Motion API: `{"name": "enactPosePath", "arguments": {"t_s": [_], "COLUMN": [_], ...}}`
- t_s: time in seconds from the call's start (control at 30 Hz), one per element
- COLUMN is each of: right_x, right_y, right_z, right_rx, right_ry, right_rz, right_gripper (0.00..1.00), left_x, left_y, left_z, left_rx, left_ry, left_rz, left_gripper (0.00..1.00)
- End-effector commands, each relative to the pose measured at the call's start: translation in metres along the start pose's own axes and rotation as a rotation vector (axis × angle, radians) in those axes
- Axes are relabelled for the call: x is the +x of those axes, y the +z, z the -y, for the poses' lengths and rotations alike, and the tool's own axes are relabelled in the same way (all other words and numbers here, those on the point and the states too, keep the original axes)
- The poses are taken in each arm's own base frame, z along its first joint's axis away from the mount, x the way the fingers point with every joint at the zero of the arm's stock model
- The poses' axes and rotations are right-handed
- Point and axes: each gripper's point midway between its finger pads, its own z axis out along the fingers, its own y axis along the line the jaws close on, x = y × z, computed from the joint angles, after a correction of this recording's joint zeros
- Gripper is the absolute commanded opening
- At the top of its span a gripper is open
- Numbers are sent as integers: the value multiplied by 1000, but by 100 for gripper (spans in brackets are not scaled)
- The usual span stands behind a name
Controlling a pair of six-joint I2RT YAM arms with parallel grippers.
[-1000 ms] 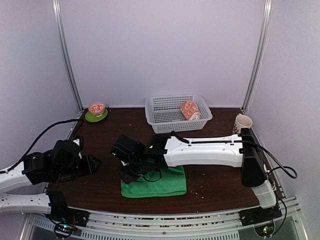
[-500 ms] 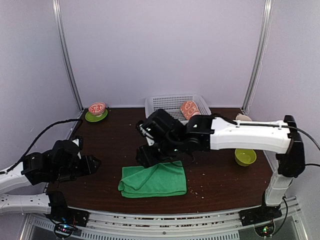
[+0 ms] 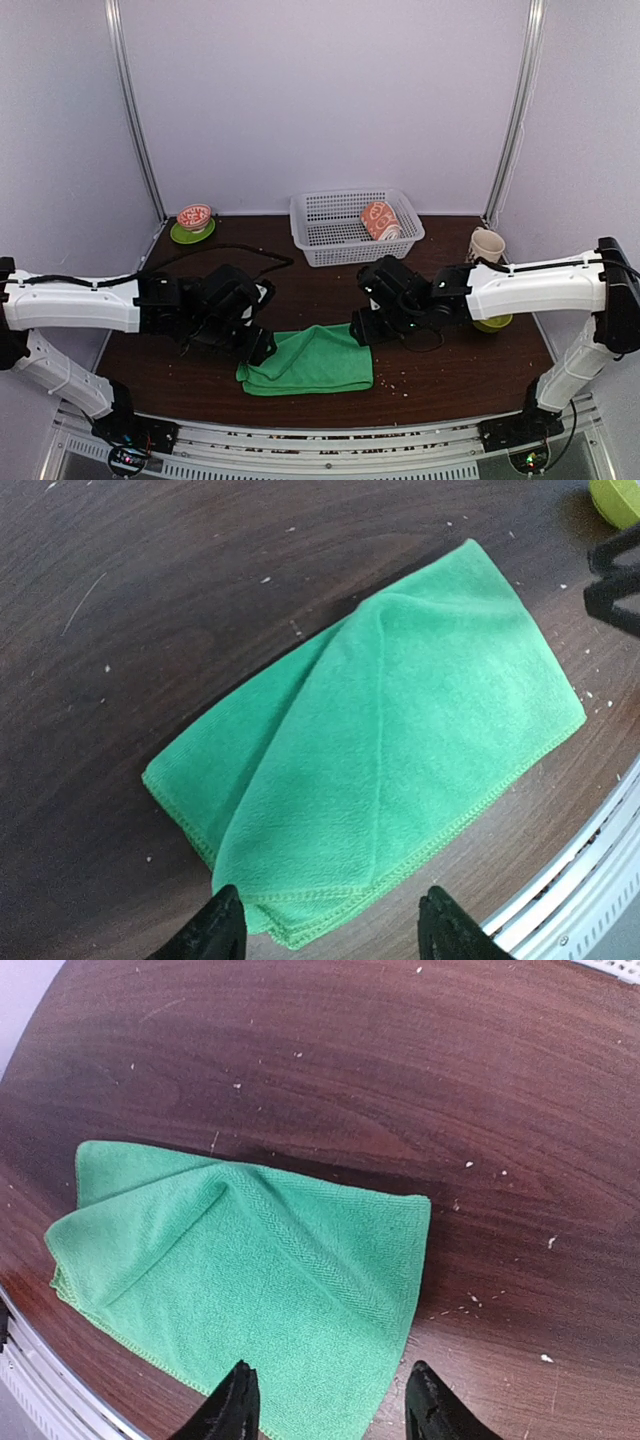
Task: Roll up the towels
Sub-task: Fold the towel at the center of the board.
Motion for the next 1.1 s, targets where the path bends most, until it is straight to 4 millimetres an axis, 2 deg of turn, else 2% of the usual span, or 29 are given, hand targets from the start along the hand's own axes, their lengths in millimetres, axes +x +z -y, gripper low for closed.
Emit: {"name": "enactPosePath", "arguments": {"t_s": [0.0,0.17,0.4,0.5,0.73,0.97,1.07], "right_x": [-28,-25,-22,-23,-22,-20,-19], "right_y": [-28,-36,-38,-38,-37,-38,-38], "right_z": [10,26,31,30,31,33,34], "right_rx": [-19,-8,-9,-13,-11,-6,-3], "right_ry": [67,90,103,104,106,107,106], "right_rz": [132,144,148,148,143,141,141], "right_gripper": [51,51,51,51,50,50,50], "left_x": [7,21,38,41,48,47,44], "left_y": [12,27,43,46,59,64,64], "left_z": [15,31,30,29,27,24,18], "left_rx": [-10,10,-17,-20,-42,-68,-109], "left_ry": [213,310,362,364,374,380,384], "left_rz": [-87,-173,-259,-269,-303,-299,-300], "left_gripper": [61,59,51,49,36,30,21]}}
